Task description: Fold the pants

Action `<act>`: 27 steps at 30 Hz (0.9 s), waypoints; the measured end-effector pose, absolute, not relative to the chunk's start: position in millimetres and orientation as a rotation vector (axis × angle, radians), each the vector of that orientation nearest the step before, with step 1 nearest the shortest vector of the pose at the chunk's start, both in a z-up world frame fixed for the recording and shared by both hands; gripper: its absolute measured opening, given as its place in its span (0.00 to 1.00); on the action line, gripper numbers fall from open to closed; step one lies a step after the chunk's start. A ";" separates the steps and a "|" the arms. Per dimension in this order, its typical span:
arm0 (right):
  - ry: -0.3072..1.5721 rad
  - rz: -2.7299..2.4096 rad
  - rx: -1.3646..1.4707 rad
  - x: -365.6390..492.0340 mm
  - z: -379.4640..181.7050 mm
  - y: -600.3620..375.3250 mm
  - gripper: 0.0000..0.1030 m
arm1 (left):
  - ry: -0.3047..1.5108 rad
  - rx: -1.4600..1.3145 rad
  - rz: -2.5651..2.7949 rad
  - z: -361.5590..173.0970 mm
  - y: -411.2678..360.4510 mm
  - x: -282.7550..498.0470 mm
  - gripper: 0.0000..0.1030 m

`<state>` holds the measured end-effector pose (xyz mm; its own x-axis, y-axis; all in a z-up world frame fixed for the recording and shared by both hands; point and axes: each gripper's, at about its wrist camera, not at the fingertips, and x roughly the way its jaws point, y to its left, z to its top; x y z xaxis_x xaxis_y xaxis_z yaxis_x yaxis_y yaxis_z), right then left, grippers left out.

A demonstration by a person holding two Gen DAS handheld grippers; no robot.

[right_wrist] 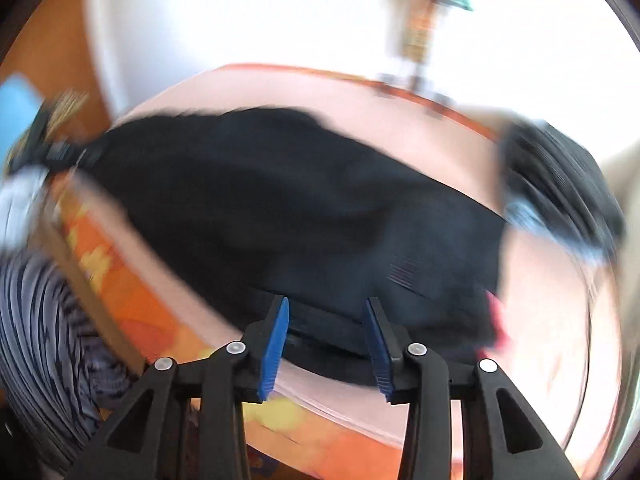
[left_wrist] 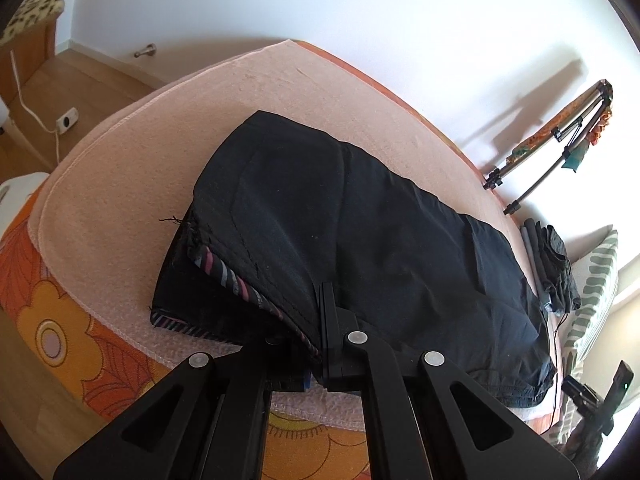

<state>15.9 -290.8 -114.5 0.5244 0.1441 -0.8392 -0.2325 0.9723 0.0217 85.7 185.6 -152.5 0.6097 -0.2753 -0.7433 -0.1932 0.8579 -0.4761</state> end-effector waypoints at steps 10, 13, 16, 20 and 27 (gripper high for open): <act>1.070 0.079 0.459 53.7 -146.8 -389.8 0.46 | 0.932 -0.555 -0.046 -151.4 184.8 87.4 0.02; 1.126 0.048 0.559 61.5 -162.3 -394.9 0.46 | 0.932 -0.558 -0.047 -150.4 185.0 86.5 0.02; 1.132 0.022 0.596 57.7 -166.6 -398.7 0.42 | 0.933 -0.566 -0.049 -150.2 186.2 86.3 0.02; 1.134 -0.001 0.597 60.3 -167.8 -396.0 0.42 | 0.933 -0.559 -0.051 -149.3 186.0 88.0 0.02; 1.091 -0.045 0.596 68.9 -168.1 -389.6 0.18 | 0.924 -0.565 -0.056 -146.6 187.3 88.4 0.02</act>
<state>68.9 -389.6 -168.1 0.4767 0.2514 -0.8424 0.3194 0.8432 0.4324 88.4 187.3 -146.6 0.6117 -0.2820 -0.7391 -0.1913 0.8538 -0.4841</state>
